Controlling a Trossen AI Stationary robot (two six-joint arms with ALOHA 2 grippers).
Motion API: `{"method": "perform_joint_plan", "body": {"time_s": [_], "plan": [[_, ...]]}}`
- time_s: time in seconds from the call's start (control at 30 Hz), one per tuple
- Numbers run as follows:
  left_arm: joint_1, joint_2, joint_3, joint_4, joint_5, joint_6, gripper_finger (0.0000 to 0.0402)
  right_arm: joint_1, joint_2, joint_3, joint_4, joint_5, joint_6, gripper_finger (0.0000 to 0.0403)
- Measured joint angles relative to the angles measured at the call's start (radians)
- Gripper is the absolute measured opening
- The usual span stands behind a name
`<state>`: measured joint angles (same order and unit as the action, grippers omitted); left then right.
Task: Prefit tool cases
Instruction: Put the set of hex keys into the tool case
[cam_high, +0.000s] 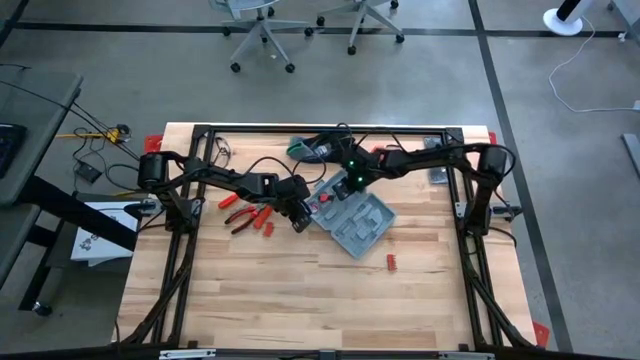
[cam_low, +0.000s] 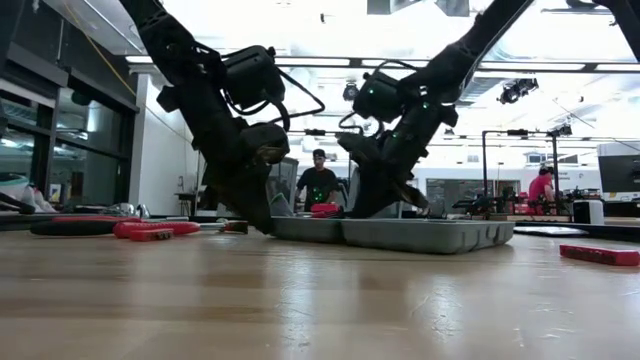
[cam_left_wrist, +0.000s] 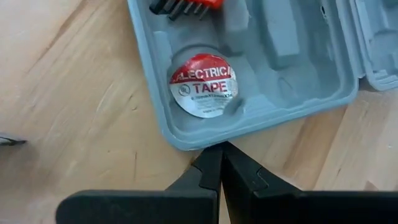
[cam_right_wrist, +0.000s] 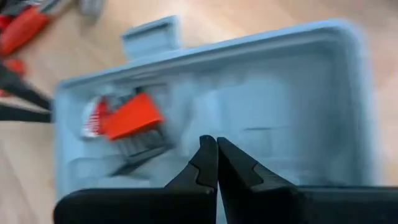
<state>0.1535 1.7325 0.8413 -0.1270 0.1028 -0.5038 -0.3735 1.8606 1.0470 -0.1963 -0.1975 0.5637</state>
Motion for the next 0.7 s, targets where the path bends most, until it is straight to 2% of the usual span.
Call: {"method": "perform_joint_plan", "body": {"time_s": [0.3, 0.47, 0.7], "plan": [[-0.027, 0.0, 0.0, -0.012, 0.032, -0.008, 0.0, -0.034, -0.012, 0.003, -0.216, -0.002, -0.148, 0.0], [-0.039, 0.0, 0.0, -0.01, 0.023, -0.008, 0.0, 0.044, -0.014, 0.0, -0.266, -0.04, -0.15, 0.0], [-0.023, 0.0, -0.001, -0.017, 0.019, 0.007, 0.0, 0.179, -0.009, -0.005, -0.181, -0.035, -0.029, 0.0]]}}
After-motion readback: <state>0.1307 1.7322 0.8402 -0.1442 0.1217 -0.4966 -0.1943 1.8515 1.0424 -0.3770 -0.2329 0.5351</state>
